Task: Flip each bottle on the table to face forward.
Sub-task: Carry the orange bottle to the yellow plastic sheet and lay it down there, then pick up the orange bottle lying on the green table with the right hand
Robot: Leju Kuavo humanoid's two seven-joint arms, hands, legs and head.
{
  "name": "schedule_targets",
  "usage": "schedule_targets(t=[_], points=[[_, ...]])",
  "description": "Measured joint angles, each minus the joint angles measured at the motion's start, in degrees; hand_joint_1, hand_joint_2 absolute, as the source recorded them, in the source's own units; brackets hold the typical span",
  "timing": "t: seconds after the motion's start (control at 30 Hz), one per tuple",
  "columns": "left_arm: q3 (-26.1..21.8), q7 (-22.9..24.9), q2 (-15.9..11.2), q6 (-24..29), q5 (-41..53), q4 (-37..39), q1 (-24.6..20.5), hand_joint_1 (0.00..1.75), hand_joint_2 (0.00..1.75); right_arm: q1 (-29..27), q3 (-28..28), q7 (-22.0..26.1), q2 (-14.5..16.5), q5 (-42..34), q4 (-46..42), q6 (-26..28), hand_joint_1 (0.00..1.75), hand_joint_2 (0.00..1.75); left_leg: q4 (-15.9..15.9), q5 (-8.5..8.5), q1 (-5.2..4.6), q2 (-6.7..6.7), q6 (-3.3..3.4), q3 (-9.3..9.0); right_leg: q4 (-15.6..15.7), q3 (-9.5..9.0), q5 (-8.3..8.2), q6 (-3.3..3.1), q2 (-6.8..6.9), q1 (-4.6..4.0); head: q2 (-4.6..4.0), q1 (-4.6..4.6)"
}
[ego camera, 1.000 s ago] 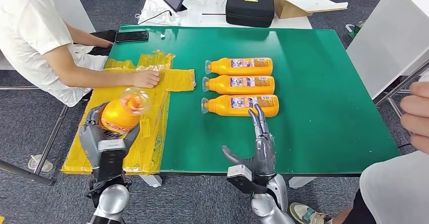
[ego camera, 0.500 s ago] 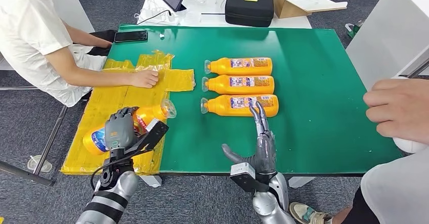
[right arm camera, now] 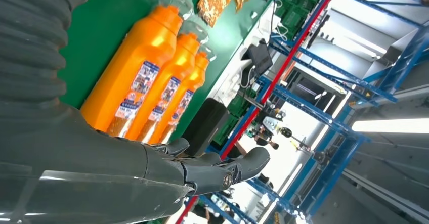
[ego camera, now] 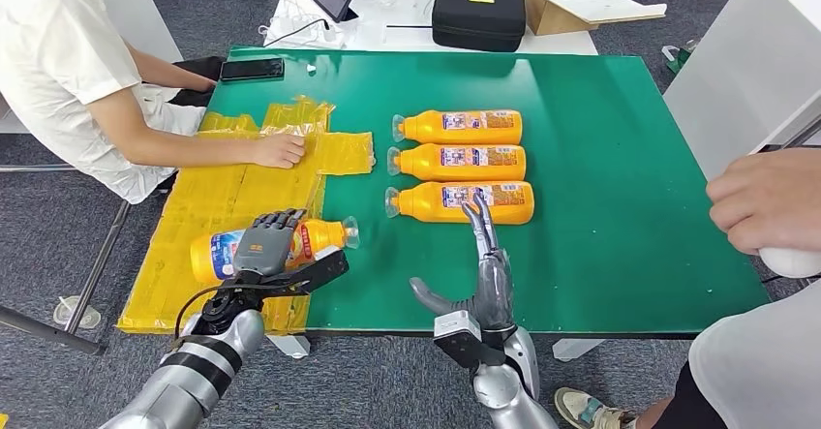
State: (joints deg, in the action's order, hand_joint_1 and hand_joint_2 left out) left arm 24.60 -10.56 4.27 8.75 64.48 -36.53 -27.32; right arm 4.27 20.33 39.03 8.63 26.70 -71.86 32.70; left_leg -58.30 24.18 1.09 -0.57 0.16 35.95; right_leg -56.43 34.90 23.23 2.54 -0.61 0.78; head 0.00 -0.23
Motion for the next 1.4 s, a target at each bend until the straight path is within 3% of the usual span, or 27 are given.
schedule_targets(t=[0.13,0.43,0.97,1.07,1.27,1.4], points=[[2.3,-0.8,-0.8,-3.2,-1.1,2.2,-2.3,0.00,1.75,0.6,0.3,0.7,0.4,-0.7,1.4,0.0,0.00,1.75,0.0,0.00,0.00,-0.03,0.00,-0.02,0.0,-0.04,0.00,0.00,0.02,0.00,0.00,0.00],[4.5,-0.7,-1.6,-3.2,-2.8,3.6,-3.4,0.00,1.75,0.8,0.6,0.8,0.6,-0.9,2.9,0.1,0.00,1.75,0.0,-0.02,0.00,-0.02,-0.01,-0.11,0.0,-0.11,-0.01,-0.01,0.02,0.00,0.01,0.01],[6.3,-2.6,-2.4,2.6,-6.4,-0.1,-0.2,0.00,1.75,0.6,0.4,0.8,0.6,0.7,4.5,1.5,0.00,1.75,0.0,-0.01,0.00,0.00,-0.02,-0.09,0.0,-0.07,0.00,0.00,0.00,0.00,0.00,-0.02],[6.0,-6.2,-1.9,7.5,-11.4,-3.9,2.7,0.00,1.75,0.4,0.0,-0.6,0.5,8.3,4.7,4.8,0.00,1.75,0.0,-0.01,-0.01,0.00,-0.01,-0.09,0.0,-0.04,0.00,0.00,0.00,0.01,0.00,-0.02],[6.0,-15.4,1.2,12.1,-28.0,-20.4,13.0,0.00,1.75,0.1,-8.9,-10.1,-0.1,38.9,6.1,6.8,0.00,1.75,0.0,0.06,-0.10,-0.02,0.05,0.00,0.1,0.01,0.01,0.02,0.01,0.08,0.00,-0.01],[7.5,-18.1,2.4,15.7,-33.6,-31.6,19.6,0.00,1.75,0.1,-15.8,-16.9,-2.8,46.4,7.0,6.9,0.00,1.75,0.0,0.11,-0.21,-0.02,0.12,0.03,0.1,0.03,0.02,0.03,0.01,0.19,0.01,-0.01]])
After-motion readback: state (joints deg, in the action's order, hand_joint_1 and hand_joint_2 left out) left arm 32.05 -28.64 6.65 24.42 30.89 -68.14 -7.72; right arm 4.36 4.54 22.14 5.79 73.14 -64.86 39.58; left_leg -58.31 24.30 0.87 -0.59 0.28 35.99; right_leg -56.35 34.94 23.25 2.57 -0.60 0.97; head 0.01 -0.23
